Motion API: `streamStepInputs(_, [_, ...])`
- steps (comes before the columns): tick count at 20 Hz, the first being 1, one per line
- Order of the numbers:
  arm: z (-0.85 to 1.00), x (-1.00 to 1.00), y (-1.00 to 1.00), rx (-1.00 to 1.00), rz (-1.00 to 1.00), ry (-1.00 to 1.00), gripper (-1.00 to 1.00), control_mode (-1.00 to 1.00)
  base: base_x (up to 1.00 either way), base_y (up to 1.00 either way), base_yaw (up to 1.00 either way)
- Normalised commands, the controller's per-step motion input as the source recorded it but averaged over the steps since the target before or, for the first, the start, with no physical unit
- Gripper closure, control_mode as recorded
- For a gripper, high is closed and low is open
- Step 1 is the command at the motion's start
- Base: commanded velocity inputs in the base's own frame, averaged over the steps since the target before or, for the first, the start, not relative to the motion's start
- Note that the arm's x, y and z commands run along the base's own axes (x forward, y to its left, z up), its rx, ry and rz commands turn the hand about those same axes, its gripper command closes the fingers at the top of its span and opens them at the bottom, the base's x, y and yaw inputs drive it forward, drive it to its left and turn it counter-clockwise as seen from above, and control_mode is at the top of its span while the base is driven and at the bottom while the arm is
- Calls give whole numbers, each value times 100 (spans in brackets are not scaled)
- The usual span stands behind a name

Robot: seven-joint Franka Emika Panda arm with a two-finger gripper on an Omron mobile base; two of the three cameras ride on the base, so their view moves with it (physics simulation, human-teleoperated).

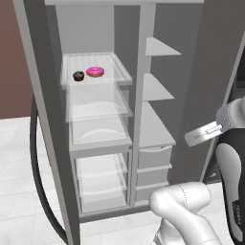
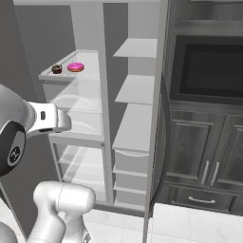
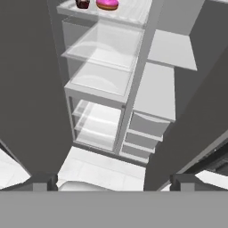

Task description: Take the donut and cupcake from the fridge and place them on the empty tray on the dining counter.

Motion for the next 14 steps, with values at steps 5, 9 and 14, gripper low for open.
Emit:
streamStepInputs(5, [-2, 0, 0, 0, 0, 0, -100, -100, 0, 0, 0])
streamStepInputs(9, [-4, 0, 0, 0, 0, 0, -100, 100, 4, 26, 0])
streamStepInputs(14, [0, 0, 0, 0, 0, 0, -100, 100, 18, 70, 2])
